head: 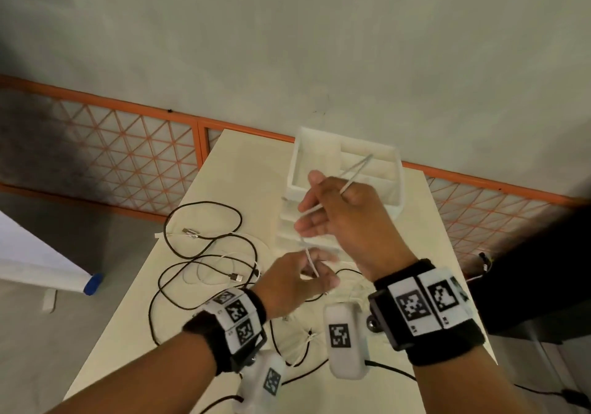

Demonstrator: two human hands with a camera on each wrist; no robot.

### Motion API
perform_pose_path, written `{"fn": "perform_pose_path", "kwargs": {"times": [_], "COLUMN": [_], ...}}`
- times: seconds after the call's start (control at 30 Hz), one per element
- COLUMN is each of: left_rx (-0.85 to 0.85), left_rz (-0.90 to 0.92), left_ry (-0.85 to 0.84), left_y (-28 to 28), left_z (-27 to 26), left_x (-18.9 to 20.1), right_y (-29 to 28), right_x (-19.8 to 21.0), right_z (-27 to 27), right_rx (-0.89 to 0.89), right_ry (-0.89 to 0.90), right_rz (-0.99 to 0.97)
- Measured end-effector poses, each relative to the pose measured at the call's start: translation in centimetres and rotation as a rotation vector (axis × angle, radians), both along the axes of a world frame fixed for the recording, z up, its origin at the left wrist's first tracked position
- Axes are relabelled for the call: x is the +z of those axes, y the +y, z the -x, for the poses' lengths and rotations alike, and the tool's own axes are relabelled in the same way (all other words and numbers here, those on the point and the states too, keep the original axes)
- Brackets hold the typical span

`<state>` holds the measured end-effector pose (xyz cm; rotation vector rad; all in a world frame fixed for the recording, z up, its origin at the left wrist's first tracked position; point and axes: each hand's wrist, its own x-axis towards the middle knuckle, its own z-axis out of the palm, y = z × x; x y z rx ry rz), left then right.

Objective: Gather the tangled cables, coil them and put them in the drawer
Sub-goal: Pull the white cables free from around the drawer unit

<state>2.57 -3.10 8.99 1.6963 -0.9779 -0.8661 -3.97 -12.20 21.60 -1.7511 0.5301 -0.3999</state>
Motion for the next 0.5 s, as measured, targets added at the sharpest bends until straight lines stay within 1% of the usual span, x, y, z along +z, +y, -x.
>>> {"fn": "perform_pose_path", "kwargs": {"times": [0.1,0.17,0.23,0.27,0.3,0.33,0.37,0.43,0.5], "left_rx": [0.112,0.213,0.319,0.375,0.418,0.447,0.465,0.477,0.447], "left_rz": [-0.142,-0.208,-0.169,-0.115,-0.045,0.028,0.097,0.191,0.205], "left_ry": [0.009,0.128,0.284,0.361,0.392,0.374,0.316,0.144,0.003], "left_y": [0.0,1.0,1.8,2.1,2.3,2.4,2.4,2.3,1.9], "left_z": [-0.6,-1.9,-3.6,-4.5,-5.3,-6.2,-6.9,-7.7,-7.8], "left_x": [-3.4,-4.7,-4.1,-2.9,-1.4,0.3,2.1,5.6,7.4], "right_y": [-1.1,-2.5,-4.1,-5.0,-5.9,-6.8,-7.7,-9.0,-9.6], "right_x": [2.1,2.8,2.2,1.4,0.2,-1.2,-2.8,-6.6,-9.8], "right_z": [0.5,1.9,3.6,4.4,5.1,5.6,6.0,6.4,6.5], "right_rx": [-0.128,-0.26,-0.374,-0.421,-0.47,-0.512,-0.543,-0.551,-0.549], "right_ry": [-0.197,-0.312,-0.364,-0.343,-0.286,-0.201,-0.095,0.121,0.231], "right_rz": [-0.034,-0.029,-0.072,-0.1,-0.126,-0.152,-0.182,-0.239,-0.279]}}
